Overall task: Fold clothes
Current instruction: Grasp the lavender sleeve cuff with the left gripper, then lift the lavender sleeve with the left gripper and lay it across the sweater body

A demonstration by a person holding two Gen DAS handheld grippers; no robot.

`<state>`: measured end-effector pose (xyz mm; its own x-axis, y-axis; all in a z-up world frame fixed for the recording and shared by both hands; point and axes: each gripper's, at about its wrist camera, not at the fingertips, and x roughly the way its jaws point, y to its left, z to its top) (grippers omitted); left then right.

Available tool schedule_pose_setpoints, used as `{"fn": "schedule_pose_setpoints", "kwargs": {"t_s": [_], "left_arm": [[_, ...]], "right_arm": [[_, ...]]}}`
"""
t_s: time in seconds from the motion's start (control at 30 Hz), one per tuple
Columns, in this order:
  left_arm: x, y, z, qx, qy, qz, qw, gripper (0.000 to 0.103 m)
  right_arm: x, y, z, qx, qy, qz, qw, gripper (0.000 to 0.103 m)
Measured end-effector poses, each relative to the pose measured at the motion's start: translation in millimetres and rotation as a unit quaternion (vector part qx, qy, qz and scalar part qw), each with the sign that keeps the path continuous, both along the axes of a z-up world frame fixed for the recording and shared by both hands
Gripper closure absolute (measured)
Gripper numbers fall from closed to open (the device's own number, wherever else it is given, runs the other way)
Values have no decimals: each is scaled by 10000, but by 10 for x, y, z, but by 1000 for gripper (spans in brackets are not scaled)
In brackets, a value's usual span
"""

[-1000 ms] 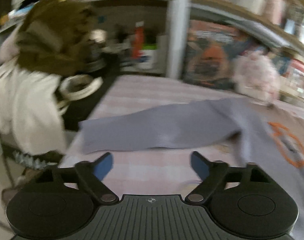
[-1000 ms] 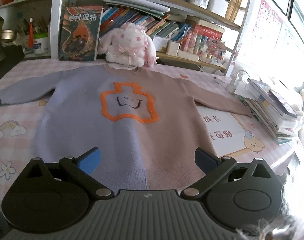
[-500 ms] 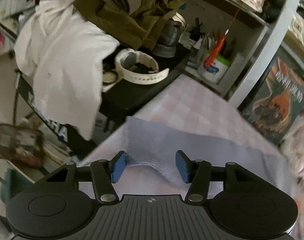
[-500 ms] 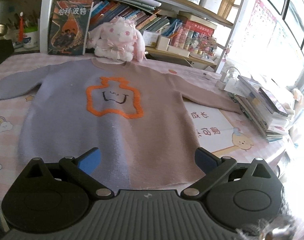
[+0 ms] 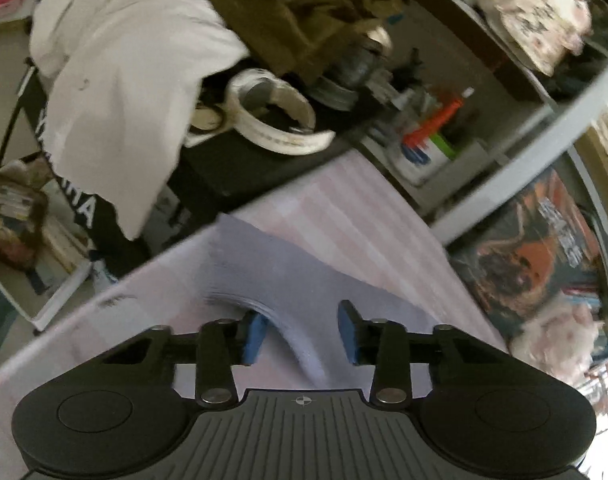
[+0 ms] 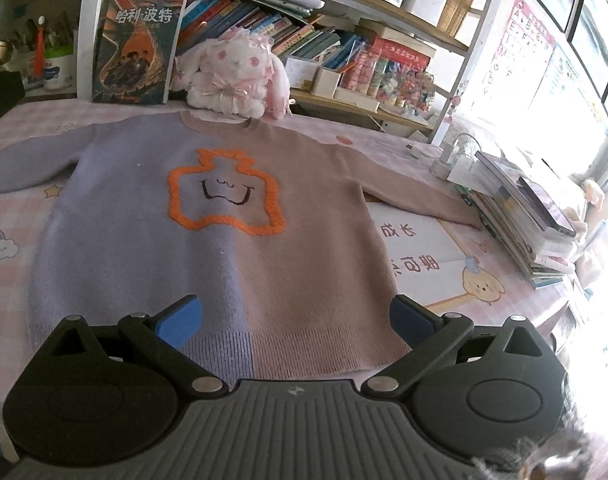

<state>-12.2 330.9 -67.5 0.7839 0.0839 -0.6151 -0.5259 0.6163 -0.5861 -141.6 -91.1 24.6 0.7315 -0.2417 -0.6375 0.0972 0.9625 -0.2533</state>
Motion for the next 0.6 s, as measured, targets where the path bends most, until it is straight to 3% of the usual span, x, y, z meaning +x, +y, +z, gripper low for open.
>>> {"fn": "schedule_pose_setpoints", "kwargs": {"t_s": [0.03, 0.07, 0.37, 0.6], "left_arm": [[6, 33, -12, -27, 47, 22, 10000, 97], [12, 52, -31, -53, 95, 0, 9999, 99], [-5, -102, 92, 415, 60, -206, 9989, 100], [-8, -528, 582, 1134, -474, -423, 9915, 100]], "right_arm": [[12, -3, 1, 14, -4, -3, 10000, 2], [21, -9, 0, 35, -7, -13, 10000, 2], [129, -77, -23, 118, 55, 133, 9998, 2], [284, -364, -61, 382, 20, 288, 9989, 2]]}}
